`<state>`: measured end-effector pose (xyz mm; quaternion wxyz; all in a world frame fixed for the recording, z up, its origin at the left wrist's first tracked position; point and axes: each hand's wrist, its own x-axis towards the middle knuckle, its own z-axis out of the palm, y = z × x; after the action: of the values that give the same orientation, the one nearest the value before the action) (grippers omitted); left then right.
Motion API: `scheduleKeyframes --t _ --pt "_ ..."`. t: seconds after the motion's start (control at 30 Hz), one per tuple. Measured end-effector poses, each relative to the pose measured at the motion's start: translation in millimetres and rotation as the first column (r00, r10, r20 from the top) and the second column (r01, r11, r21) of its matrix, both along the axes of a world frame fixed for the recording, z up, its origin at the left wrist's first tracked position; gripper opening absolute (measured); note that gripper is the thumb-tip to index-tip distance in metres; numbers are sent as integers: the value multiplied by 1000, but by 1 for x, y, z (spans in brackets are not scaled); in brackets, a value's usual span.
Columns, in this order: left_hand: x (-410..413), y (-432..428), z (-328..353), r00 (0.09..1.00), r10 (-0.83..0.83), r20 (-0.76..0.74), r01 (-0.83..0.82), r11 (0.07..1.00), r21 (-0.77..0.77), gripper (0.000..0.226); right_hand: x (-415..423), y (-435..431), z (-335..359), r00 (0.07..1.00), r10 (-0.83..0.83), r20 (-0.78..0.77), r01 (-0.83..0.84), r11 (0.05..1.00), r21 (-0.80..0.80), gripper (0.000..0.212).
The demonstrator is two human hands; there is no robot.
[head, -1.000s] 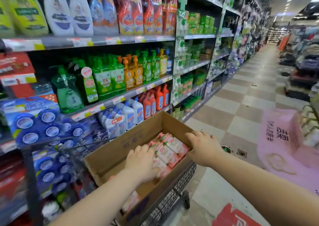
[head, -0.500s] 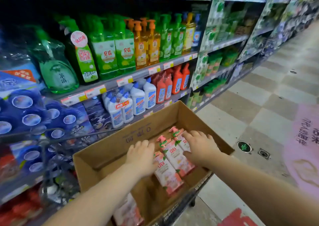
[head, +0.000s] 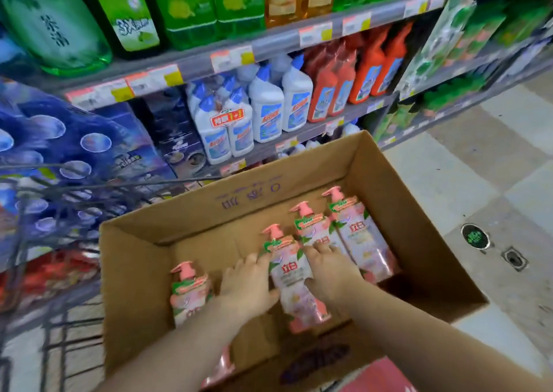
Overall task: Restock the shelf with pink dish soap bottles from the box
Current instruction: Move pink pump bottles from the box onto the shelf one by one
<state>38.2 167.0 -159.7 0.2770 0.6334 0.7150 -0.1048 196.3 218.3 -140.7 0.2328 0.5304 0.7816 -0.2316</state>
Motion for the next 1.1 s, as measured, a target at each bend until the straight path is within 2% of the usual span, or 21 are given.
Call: scheduleKeyframes --t 0.13,0.2,0.37,0.5,0.57,0.7,0.83,1.0,1.1 --pt "6 8 -37 973 216 84 -195 959 -206 78 -7 12 -40 999 29 37 -25 994 -103 75" --pt "10 12 -53 916 371 153 -321 906 -277 82 -8 15 -57 998 45 53 -37 988 -147 81" --pt "26 13 -87 643 680 351 -532 727 -434 75 -3 9 -94 995 23 95 0 971 -240 100" --pt "34 11 -106 478 794 375 -601 607 -519 38 -4 -1 -109 994 64 86 -45 976 -212 102" --pt "40 11 -110 381 834 399 -628 550 -550 26 -3 -3 -114 999 39 20 -35 982 -187 98" --pt "45 7 -112 235 872 430 -662 468 -585 31 -8 -10 -120 986 -34 -160 2 981 -193 85" --pt "44 3 -119 140 895 423 -699 391 -598 28 -15 -6 -122 895 -284 -344 181 936 -301 77" --pt "47 -3 -135 36 912 409 -673 325 -664 34 -18 3 -124 817 -426 -388 300 890 -344 58" --pt "49 -3 -144 5 922 388 -686 286 -669 34 -24 2 -129 795 -500 -344 387 854 -349 65"
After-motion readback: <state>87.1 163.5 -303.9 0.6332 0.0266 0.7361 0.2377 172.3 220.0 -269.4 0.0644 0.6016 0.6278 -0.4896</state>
